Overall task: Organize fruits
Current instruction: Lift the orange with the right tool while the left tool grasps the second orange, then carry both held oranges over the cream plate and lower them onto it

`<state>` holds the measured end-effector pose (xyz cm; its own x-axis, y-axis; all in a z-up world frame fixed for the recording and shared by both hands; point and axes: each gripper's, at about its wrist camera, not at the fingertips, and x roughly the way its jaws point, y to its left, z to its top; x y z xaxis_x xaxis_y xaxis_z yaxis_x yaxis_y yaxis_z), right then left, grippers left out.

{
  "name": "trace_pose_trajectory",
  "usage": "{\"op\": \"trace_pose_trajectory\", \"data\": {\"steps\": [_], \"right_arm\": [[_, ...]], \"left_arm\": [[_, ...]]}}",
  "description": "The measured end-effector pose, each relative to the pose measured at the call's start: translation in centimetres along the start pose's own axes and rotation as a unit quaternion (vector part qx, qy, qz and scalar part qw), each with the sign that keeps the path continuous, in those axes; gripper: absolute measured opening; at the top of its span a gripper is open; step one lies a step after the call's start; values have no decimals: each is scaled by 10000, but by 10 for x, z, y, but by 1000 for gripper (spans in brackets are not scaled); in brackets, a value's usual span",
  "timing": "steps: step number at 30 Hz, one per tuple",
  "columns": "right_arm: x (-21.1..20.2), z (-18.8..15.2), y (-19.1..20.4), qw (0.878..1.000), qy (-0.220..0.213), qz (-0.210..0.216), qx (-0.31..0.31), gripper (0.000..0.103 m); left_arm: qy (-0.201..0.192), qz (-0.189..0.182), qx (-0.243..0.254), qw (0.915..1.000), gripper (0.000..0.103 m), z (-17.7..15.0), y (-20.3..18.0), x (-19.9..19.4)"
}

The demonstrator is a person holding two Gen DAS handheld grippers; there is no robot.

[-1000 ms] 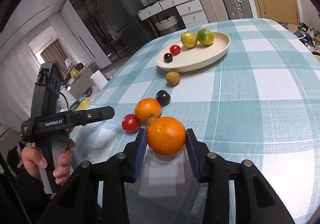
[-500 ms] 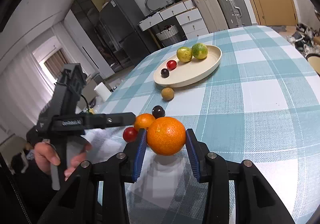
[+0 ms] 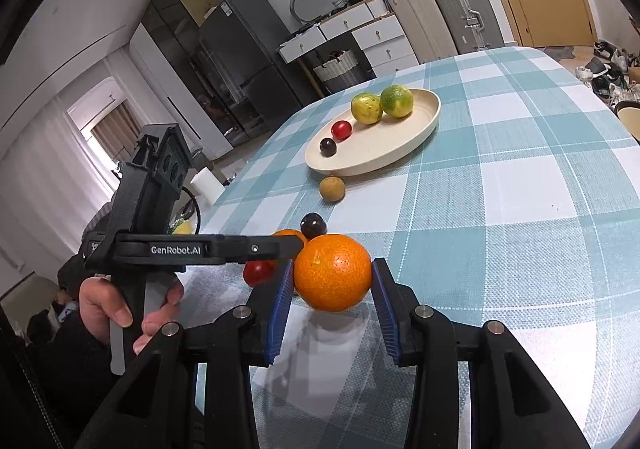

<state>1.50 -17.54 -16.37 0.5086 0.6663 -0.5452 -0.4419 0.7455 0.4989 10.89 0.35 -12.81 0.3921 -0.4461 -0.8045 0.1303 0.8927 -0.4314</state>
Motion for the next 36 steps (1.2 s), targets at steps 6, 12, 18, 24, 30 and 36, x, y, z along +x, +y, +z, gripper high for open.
{"op": "trace_pose_trajectory", "data": {"steps": [6,12,18,24,30,36], "right_arm": [[0,0,-1,10000,-2,-35,11,40],[2,2,1,10000,30,-83,-10,40],[6,4,6,9999,67,-139,-76,40],[12,7,10,9996,135,-205,-142,40],[18,13,13,9995,153,-231,-145,40],[23,22,17,9994,163,-234,-219,40]], "left_arm": [[-93,-15,30,10000,36,-3,0,-5],[-225,-73,58,9997,36,-5,1,-16],[-437,-160,84,9989,36,-5,1,-33],[-588,-239,143,9979,36,-2,2,-47],[-702,-302,195,9969,36,3,2,-57],[-811,-309,256,9959,36,16,6,-64]]}}
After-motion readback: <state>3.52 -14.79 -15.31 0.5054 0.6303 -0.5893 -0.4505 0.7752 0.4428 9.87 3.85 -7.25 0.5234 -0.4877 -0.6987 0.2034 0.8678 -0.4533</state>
